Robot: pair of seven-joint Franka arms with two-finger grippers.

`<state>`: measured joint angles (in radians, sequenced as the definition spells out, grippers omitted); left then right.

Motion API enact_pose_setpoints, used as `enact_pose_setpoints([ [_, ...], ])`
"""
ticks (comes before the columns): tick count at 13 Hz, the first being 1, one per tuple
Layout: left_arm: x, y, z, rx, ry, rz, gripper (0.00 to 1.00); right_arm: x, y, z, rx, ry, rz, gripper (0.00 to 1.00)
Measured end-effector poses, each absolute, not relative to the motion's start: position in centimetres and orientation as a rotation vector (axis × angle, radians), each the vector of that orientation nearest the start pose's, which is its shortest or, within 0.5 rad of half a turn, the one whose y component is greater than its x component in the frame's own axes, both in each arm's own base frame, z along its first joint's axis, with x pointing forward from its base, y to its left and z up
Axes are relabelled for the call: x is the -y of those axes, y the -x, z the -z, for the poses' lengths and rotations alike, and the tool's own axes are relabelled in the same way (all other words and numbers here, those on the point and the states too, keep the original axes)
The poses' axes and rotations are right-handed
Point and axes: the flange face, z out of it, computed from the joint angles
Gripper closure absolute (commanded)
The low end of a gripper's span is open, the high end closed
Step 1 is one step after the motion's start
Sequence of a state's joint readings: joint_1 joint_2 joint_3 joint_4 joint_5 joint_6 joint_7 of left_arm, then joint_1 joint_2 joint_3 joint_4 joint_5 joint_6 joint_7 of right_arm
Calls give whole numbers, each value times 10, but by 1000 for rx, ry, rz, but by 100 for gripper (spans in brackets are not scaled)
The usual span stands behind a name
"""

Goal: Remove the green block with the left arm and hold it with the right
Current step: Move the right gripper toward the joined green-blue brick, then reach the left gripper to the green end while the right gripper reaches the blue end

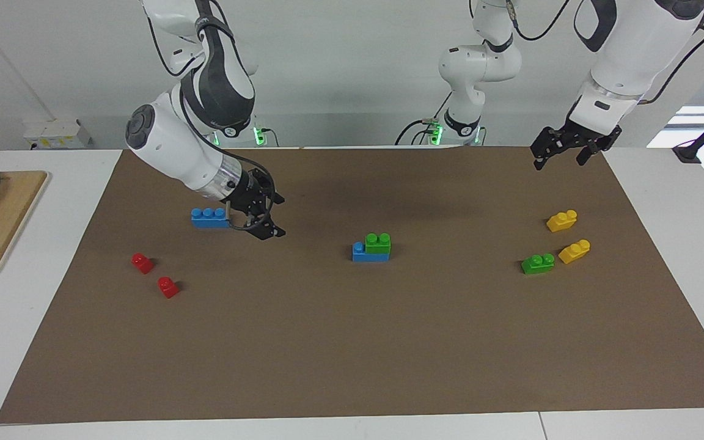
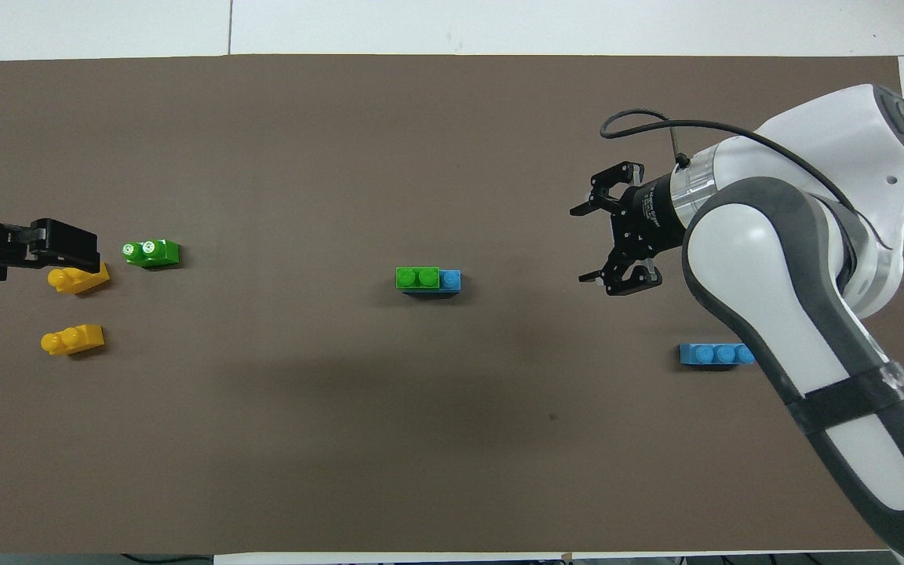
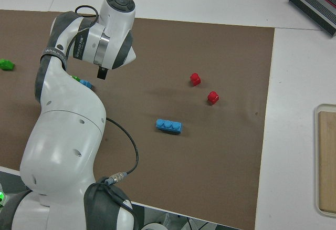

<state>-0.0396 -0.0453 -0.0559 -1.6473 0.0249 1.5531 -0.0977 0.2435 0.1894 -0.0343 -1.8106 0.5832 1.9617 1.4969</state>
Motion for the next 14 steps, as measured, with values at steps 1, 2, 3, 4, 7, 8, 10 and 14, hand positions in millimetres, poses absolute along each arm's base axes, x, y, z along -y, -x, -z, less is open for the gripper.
enact_pose_setpoints([
  [1,50,-534,-612,2,3108,-79,0,-170,-592,-435,-1908,1987,-596,6],
  [2,49,-533,-611,5,3107,-91,0,-175,-593,-426,-1913,1970,-596,6],
  [3,48,-533,-611,22,3107,-97,0,-181,-591,-417,-1917,1960,-593,6],
  [4,48,-532,-610,76,3112,-104,0,-187,-590,-410,-1918,1957,-594,6],
  [7,64,-526,-600,435,3150,-168,0,-207,-584,-394,-1912,1956,-577,6],
  [8,73,-523,-597,517,3152,-189,0,-214,-580,-390,-1910,1950,-582,6],
  [10,97,-518,-596,696,3116,-207,0,-226,-575,-380,-1906,1957,-574,6],
  [14,162,-506,-601,1315,2910,-170,0,-247,-572,-358,-1909,1949,-573,6],
])
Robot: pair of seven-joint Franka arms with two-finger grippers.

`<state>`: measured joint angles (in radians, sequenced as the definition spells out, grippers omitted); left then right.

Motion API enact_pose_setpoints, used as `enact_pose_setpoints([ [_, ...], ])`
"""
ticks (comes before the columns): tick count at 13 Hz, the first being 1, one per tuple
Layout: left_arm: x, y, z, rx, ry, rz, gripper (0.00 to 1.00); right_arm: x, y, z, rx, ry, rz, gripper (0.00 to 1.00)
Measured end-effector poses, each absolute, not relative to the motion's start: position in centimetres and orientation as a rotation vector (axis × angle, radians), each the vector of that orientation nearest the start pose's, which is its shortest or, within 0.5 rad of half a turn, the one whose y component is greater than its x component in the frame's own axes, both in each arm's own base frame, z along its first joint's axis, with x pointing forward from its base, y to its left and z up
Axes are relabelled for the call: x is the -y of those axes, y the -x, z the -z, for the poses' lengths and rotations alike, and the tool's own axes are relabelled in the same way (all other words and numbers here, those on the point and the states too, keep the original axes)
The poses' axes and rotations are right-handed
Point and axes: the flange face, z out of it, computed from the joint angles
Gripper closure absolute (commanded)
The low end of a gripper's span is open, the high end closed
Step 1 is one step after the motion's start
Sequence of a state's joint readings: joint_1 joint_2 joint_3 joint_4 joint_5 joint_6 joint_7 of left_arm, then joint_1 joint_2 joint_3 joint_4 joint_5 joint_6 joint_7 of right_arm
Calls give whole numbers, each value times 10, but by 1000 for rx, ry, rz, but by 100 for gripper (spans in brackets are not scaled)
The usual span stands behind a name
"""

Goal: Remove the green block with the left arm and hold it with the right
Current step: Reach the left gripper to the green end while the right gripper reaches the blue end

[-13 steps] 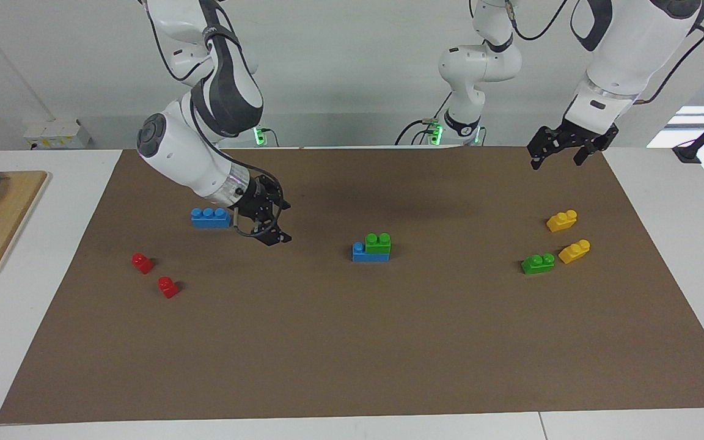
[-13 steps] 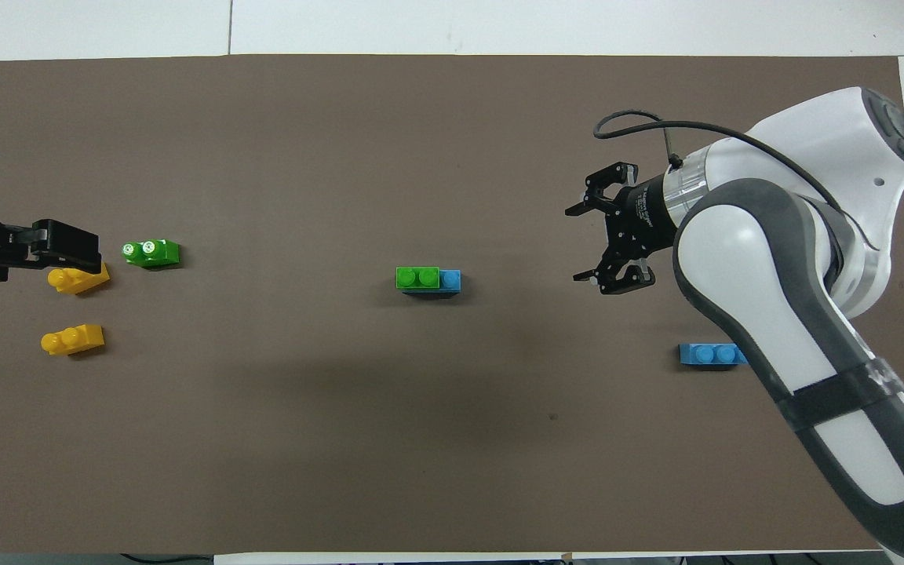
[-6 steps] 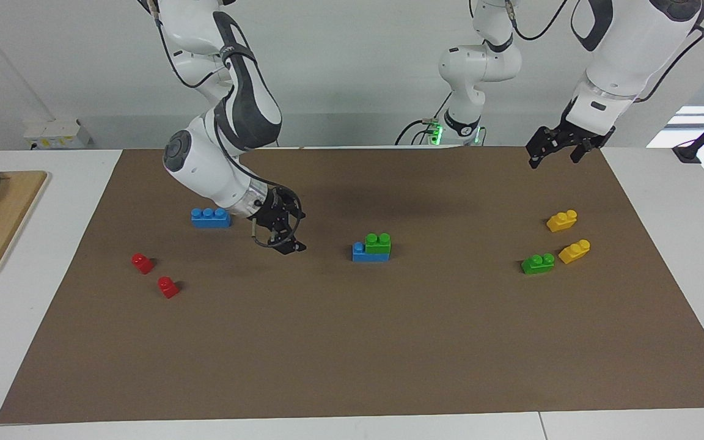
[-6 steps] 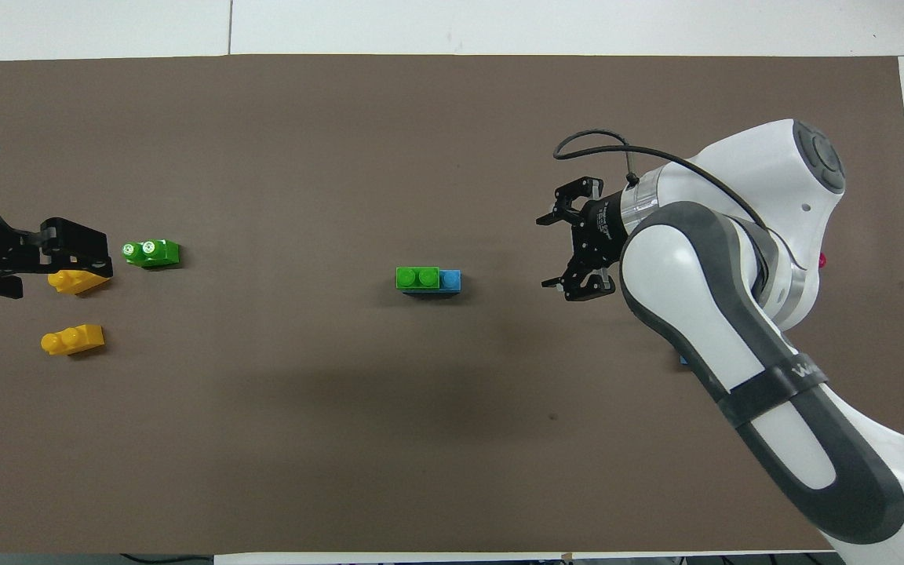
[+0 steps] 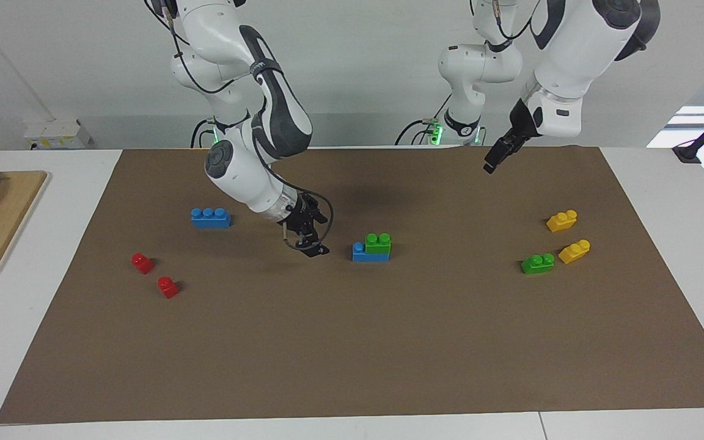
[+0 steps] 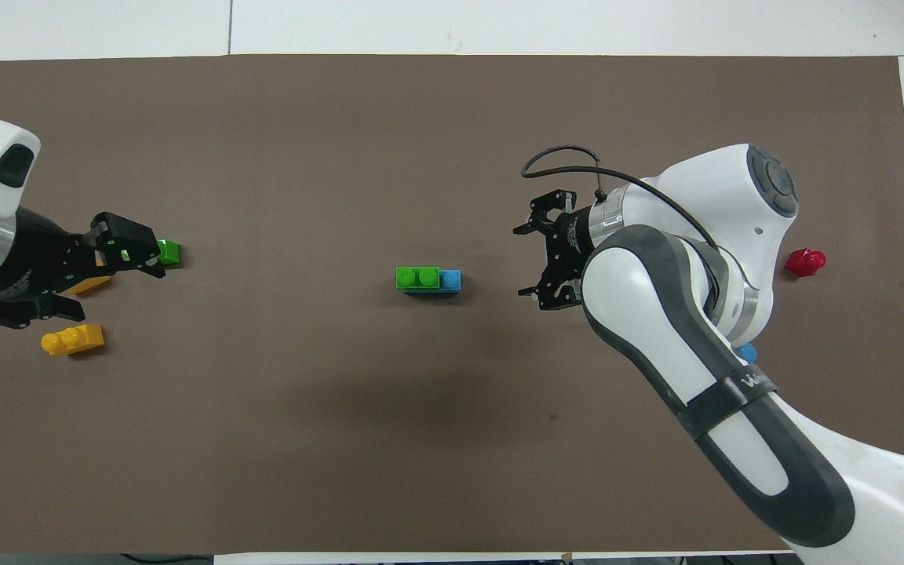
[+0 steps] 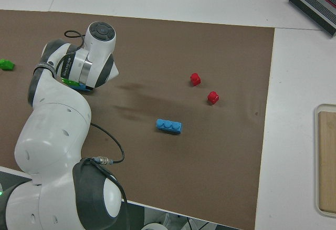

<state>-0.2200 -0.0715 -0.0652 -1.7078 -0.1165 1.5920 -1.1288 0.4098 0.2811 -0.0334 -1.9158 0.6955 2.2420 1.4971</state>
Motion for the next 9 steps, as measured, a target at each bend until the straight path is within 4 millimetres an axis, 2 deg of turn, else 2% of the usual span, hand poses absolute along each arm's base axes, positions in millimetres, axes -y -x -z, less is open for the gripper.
enact_pose_setpoints([
  [1,174,-504,-602,1487,2829,-158,0,-251,-571,-353,-1910,1949,-575,6],
  [2,181,-502,-603,1578,2780,-161,0,-256,-571,-349,-1911,1947,-574,6],
  [7,227,-487,-596,1868,2583,-188,0,-281,-565,-325,-1910,1949,-552,6],
  [8,237,-490,-589,1958,2529,-181,0,-286,-564,-321,-1912,1937,-554,5],
  [9,245,-503,-577,2080,2462,-166,0,-290,-563,-317,-1914,1924,-550,5],
])
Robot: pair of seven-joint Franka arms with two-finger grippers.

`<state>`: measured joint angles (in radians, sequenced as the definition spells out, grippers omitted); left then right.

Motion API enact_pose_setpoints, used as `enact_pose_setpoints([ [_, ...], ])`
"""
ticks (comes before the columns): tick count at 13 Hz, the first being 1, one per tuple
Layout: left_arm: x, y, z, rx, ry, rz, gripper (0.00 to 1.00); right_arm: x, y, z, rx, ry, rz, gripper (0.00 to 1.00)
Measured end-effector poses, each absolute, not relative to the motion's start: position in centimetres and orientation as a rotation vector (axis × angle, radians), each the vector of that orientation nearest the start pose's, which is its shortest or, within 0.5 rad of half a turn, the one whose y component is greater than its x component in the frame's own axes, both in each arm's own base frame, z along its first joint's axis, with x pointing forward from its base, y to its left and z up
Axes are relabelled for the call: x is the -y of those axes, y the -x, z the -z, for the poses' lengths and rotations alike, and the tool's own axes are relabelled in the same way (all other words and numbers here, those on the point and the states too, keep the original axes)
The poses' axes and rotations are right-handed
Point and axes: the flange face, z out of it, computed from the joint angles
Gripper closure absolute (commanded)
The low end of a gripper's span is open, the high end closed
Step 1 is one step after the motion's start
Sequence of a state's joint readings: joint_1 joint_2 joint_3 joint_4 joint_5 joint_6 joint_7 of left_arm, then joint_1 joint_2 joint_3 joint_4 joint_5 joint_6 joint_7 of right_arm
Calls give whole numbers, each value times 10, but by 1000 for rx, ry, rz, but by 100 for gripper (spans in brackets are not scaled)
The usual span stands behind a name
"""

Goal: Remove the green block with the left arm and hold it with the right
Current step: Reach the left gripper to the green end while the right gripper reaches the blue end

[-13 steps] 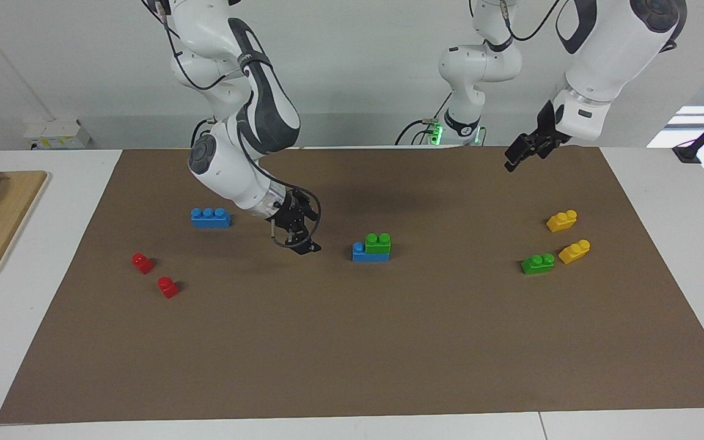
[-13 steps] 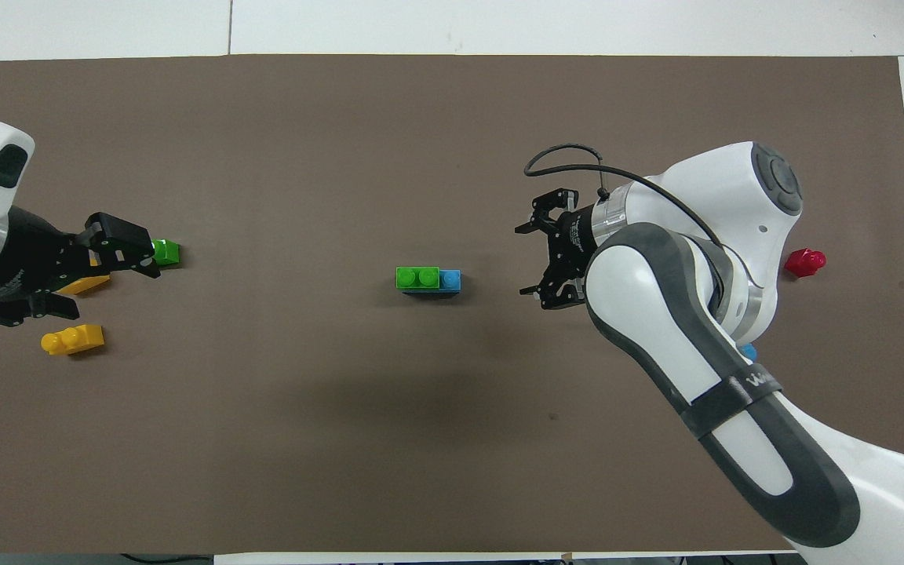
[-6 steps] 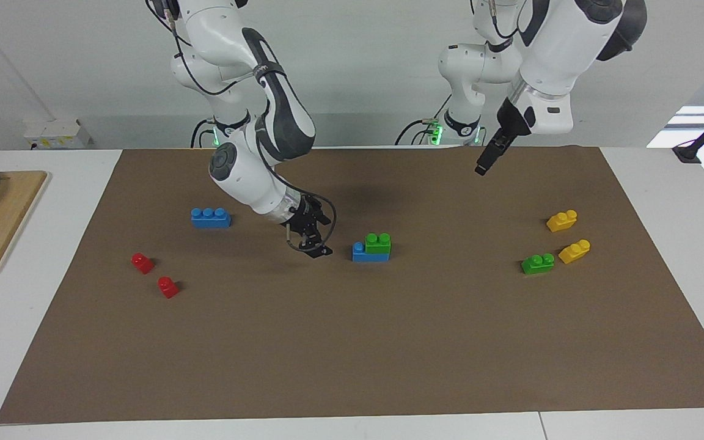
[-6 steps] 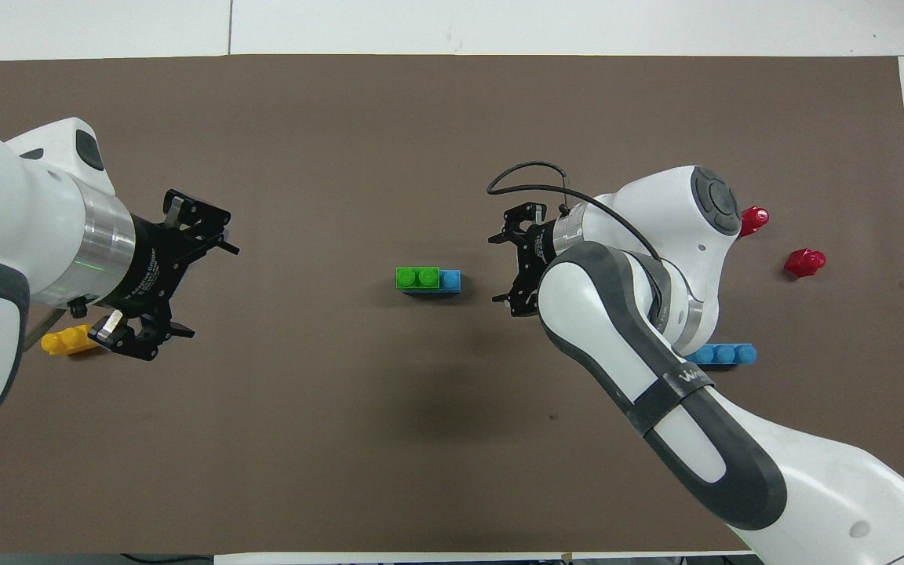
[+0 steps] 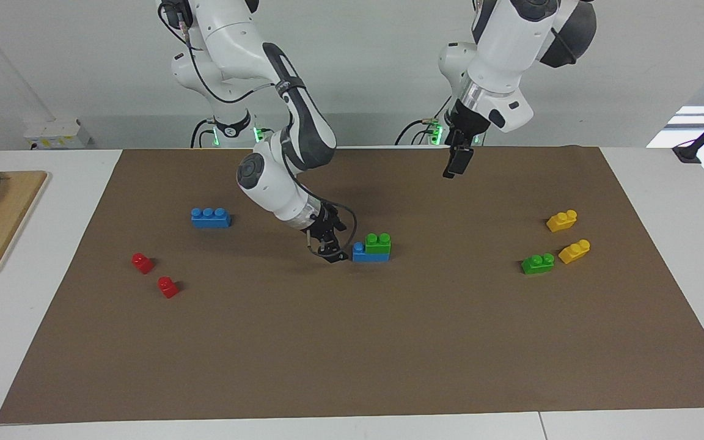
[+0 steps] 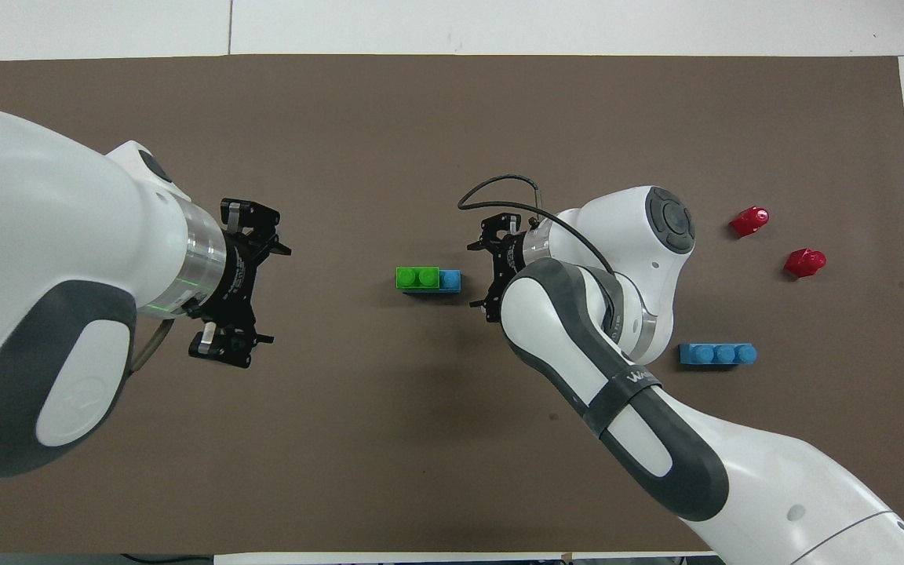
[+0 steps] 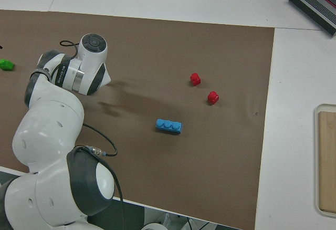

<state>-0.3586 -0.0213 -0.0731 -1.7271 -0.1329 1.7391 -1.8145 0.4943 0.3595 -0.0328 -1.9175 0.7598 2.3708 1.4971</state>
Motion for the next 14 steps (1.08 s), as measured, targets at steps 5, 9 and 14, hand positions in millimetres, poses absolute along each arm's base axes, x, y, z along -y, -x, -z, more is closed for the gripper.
enact_pose_setpoints([
  [5,275,-532,-503,2173,2311,-206,0,-305,-559,-302,-1913,1929,-517,5],
  [9,299,-540,-452,2205,2204,-185,0,-312,-557,-291,-1917,1925,-500,5],
  [14,344,-556,-410,2260,2101,-139,0,-319,-555,-278,-1924,1927,-477,7],
])
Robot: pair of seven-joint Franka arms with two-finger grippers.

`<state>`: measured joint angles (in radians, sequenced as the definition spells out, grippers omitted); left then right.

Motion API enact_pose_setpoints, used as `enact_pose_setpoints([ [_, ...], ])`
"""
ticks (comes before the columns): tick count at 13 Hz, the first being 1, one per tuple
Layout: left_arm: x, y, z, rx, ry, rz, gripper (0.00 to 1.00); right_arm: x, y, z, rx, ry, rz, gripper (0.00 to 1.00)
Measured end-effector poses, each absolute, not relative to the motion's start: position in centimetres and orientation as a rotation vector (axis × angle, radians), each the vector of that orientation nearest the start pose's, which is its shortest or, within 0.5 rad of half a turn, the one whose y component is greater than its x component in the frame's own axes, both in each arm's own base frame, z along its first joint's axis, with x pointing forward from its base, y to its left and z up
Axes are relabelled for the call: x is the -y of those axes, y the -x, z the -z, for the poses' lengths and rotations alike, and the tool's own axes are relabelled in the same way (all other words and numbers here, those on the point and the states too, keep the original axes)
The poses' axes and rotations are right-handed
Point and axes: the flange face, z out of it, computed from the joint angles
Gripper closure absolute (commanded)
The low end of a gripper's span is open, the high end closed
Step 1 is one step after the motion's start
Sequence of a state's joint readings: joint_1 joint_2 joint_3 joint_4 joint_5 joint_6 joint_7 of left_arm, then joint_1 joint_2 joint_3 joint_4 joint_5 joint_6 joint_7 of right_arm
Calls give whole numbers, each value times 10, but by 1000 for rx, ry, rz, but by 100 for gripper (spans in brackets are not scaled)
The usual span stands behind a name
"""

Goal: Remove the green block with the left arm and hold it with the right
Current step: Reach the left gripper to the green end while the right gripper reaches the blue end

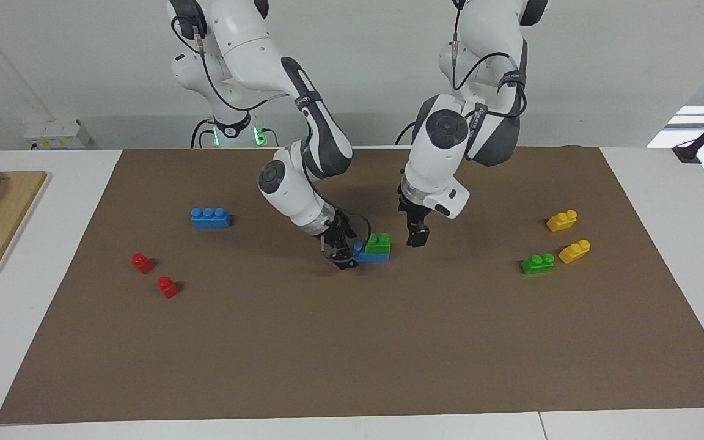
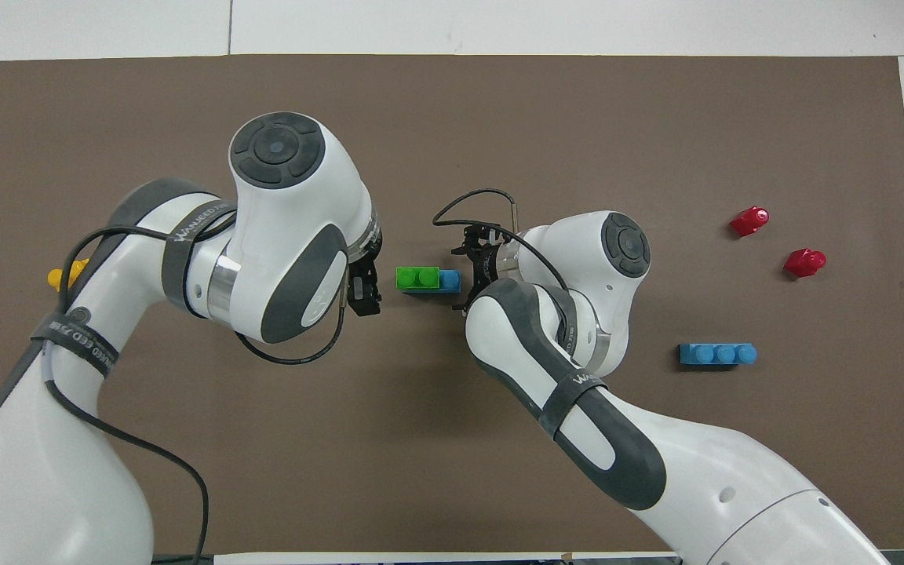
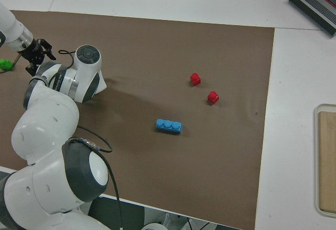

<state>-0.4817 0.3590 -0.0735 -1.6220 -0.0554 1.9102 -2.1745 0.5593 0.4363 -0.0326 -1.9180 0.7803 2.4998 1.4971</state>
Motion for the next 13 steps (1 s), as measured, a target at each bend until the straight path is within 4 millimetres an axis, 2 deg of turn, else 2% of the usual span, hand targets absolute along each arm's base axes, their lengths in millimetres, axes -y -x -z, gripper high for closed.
enact_pose_setpoints([
  [3,344,-560,-402,-2395,-2126,143,0,-321,-554,-276,-1923,1929,-473,15],
  [5,345,-561,-398,-2419,-2076,135,0,-322,-554,-277,-1920,1925,-463,17],
  [8,362,-549,-384,-2413,-2055,126,0,-323,-553,-276,-1933,1894,-485,30],
  [9,366,-544,-381,-2411,-2062,125,0,-323,-553,-276,-1934,1891,-487,41],
  [12,372,-535,-370,-2411,-2086,127,0,-324,-554,-277,-1932,1884,-473,91],
  [13,373,-532,-365,-2411,-2093,127,0,-327,-552,-277,-1926,1888,-470,100],
])
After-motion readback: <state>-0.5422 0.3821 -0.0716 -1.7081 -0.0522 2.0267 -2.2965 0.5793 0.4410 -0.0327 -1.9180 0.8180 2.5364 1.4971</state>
